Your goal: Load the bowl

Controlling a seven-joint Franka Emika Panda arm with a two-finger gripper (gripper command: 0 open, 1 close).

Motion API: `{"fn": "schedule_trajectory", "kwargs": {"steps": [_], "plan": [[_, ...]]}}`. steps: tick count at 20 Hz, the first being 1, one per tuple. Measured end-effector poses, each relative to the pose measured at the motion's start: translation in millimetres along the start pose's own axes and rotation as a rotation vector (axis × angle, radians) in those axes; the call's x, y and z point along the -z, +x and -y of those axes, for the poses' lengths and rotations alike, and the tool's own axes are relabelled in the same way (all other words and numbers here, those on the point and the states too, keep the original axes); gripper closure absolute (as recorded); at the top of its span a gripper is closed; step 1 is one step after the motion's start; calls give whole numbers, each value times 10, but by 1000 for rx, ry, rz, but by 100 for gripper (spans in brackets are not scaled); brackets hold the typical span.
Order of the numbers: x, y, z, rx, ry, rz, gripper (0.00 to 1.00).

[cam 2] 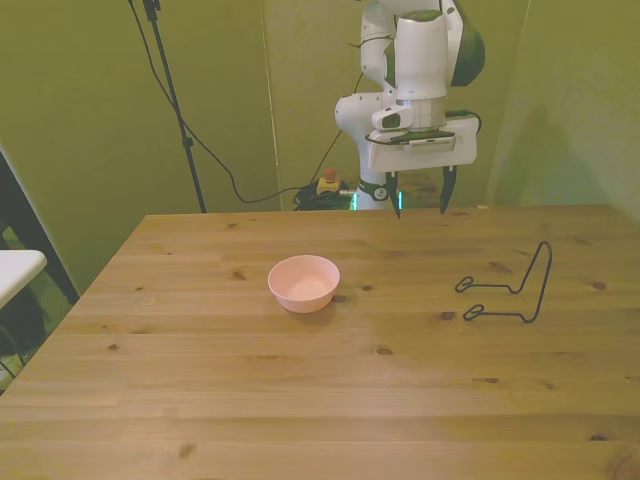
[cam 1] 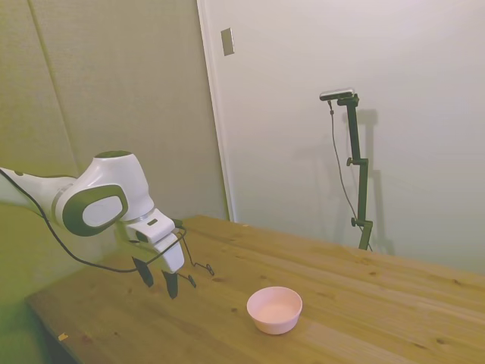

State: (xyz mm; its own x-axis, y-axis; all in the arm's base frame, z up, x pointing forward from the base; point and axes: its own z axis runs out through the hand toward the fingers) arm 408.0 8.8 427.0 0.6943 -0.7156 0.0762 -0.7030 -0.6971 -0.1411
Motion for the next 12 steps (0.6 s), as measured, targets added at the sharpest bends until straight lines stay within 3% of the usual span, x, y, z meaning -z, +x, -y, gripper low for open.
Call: {"fn": "schedule_trajectory", "kwargs": {"steps": [5, 12], "plan": [[206, 180, 38, -11, 3, -14, 0], [604, 953, -57, -106, -30, -81, 0]]}}
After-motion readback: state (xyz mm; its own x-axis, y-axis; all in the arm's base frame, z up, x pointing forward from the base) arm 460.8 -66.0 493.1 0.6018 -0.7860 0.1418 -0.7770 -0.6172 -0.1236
